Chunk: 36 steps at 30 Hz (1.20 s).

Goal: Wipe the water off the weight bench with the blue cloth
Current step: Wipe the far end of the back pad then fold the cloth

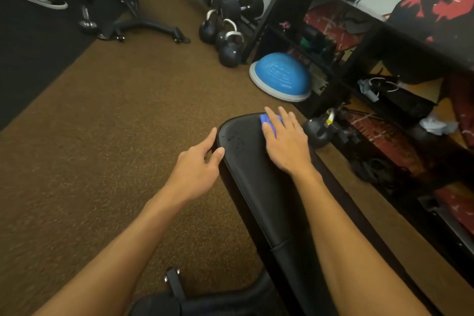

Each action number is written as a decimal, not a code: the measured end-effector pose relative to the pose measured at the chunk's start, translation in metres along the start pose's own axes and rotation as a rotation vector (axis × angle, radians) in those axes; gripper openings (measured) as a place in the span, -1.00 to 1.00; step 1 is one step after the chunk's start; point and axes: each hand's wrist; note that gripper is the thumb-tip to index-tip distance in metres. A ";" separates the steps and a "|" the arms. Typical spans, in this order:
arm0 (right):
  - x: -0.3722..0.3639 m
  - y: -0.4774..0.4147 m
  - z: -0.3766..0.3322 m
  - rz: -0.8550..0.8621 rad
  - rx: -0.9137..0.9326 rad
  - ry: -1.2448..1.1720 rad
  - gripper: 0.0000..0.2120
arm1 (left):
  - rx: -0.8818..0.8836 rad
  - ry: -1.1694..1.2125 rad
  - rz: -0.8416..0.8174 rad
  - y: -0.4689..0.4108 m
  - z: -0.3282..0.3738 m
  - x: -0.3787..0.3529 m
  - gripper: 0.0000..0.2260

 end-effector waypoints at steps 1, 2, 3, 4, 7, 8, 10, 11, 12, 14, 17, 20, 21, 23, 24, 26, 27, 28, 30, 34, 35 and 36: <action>-0.003 0.000 -0.011 -0.011 0.060 0.004 -0.49 | -0.012 0.004 0.018 0.003 0.002 0.000 -0.49; -0.006 0.007 -0.020 -0.030 0.142 -0.001 -0.50 | -0.023 0.010 0.041 0.005 0.002 0.000 -0.49; -0.006 0.022 -0.025 -0.050 0.235 -0.015 -0.51 | -0.035 0.017 0.054 0.006 0.002 0.000 -0.50; -0.004 0.041 -0.025 -0.067 0.322 -0.036 -0.52 | -0.044 0.032 0.057 0.006 0.001 0.001 -0.50; 0.005 0.085 0.005 -0.079 0.369 -0.084 -0.54 | -0.046 0.063 0.042 0.007 -0.004 0.009 -0.50; 0.008 0.084 0.018 -0.055 0.285 -0.087 -0.54 | -0.045 0.062 0.035 0.008 -0.005 0.011 -0.50; 0.011 0.063 0.029 0.006 0.078 -0.042 -0.53 | -0.045 0.063 0.030 0.011 -0.006 0.015 -0.50; 0.010 0.048 0.027 0.018 0.001 -0.015 -0.51 | -0.042 0.059 0.025 0.014 -0.007 0.016 -0.49; 0.008 0.031 0.021 0.018 -0.043 0.000 -0.49 | -0.039 0.050 0.019 0.016 -0.007 0.016 -0.48; 0.001 0.005 0.000 0.010 -0.036 -0.002 -0.49 | -0.035 0.045 0.015 0.019 -0.006 0.015 -0.47; -0.007 0.002 -0.034 -0.035 0.163 -0.023 -0.52 | -0.025 0.079 0.036 0.019 -0.004 0.012 -0.49; -0.005 0.039 -0.038 -0.079 0.454 -0.076 -0.54 | -0.030 0.111 0.057 0.014 -0.004 0.014 -0.55; -0.003 0.051 -0.029 -0.096 0.510 -0.098 -0.55 | -0.034 0.111 0.062 0.013 -0.004 0.016 -0.57; 0.001 0.056 -0.009 -0.090 0.475 -0.130 -0.54 | -0.037 0.102 0.065 0.013 -0.003 0.019 -0.61; 0.002 0.048 -0.004 -0.070 0.403 -0.126 -0.54 | -0.032 0.098 0.065 0.013 -0.003 0.020 -0.62; 0.000 0.022 -0.013 -0.047 0.249 -0.086 -0.54 | -0.024 0.110 0.061 0.014 -0.002 0.020 -0.63; -0.003 0.008 -0.023 -0.050 0.206 -0.063 -0.53 | -0.024 0.121 0.062 0.014 -0.002 0.019 -0.64; -0.007 -0.003 -0.036 -0.058 0.195 -0.044 -0.53 | -0.024 0.127 0.069 0.013 -0.003 0.018 -0.65; -0.012 -0.009 -0.057 -0.081 0.253 -0.025 -0.55 | -0.022 0.131 0.088 0.010 -0.006 0.017 -0.67; -0.009 0.042 -0.058 -0.113 0.468 -0.041 -0.57 | -0.005 0.179 0.097 0.000 -0.017 0.017 -0.70; -0.009 0.060 -0.053 -0.103 0.506 -0.037 -0.57 | 0.005 0.184 0.104 -0.002 -0.018 0.017 -0.72; -0.009 0.073 -0.048 -0.096 0.520 -0.032 -0.56 | 0.016 0.187 0.119 -0.004 -0.019 0.018 -0.73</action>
Point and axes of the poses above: each hand's wrist, its own y-axis away from the middle knuckle, its own x-axis out of the back of the hand, z = x × y, and after that the axes turned 2 degrees about x, right-handed
